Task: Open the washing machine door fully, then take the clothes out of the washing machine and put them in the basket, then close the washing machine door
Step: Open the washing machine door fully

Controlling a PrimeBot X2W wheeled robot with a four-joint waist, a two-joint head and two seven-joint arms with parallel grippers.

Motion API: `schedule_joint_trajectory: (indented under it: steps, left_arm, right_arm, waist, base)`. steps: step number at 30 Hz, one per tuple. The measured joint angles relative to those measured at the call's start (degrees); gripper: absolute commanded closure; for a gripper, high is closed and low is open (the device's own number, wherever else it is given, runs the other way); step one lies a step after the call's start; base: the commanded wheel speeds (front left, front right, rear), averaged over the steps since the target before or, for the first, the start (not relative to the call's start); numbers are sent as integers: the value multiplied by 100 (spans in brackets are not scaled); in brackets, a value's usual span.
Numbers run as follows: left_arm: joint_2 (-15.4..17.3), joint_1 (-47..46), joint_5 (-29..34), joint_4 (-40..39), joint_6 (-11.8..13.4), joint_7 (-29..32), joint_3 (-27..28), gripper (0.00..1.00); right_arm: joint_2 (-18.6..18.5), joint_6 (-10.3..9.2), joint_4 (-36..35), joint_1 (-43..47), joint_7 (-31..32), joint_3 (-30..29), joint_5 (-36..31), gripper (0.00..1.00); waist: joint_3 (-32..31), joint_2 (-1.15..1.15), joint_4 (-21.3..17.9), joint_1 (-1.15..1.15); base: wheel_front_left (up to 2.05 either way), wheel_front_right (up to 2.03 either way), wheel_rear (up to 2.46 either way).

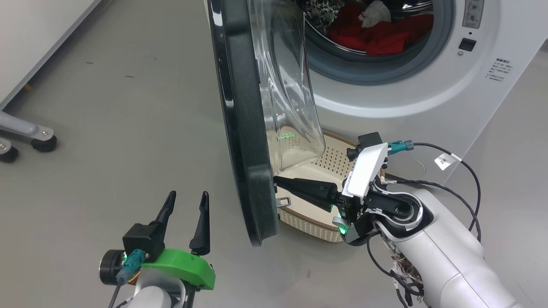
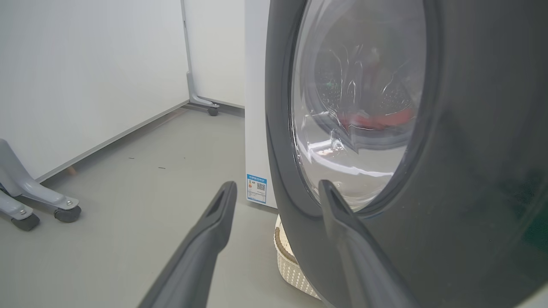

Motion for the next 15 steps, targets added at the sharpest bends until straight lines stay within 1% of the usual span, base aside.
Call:
schedule_joint_trajectory:
  steps: [10, 15]
  left_arm:
    - [0, 16, 8, -38, 0, 0, 88, 0]
    - [0, 28, 8, -70, 0, 0, 111, 0]
  right_arm:
    - [13, 0, -46, 99, -407, -10, 132, 100]
    - [21, 1, -214, 198, -698, -323, 215, 100]
  waist:
    - [20, 0, 5, 0]
    - [29, 0, -30, 0]
  base:
    - [0, 0, 0]
    - [0, 0, 0]
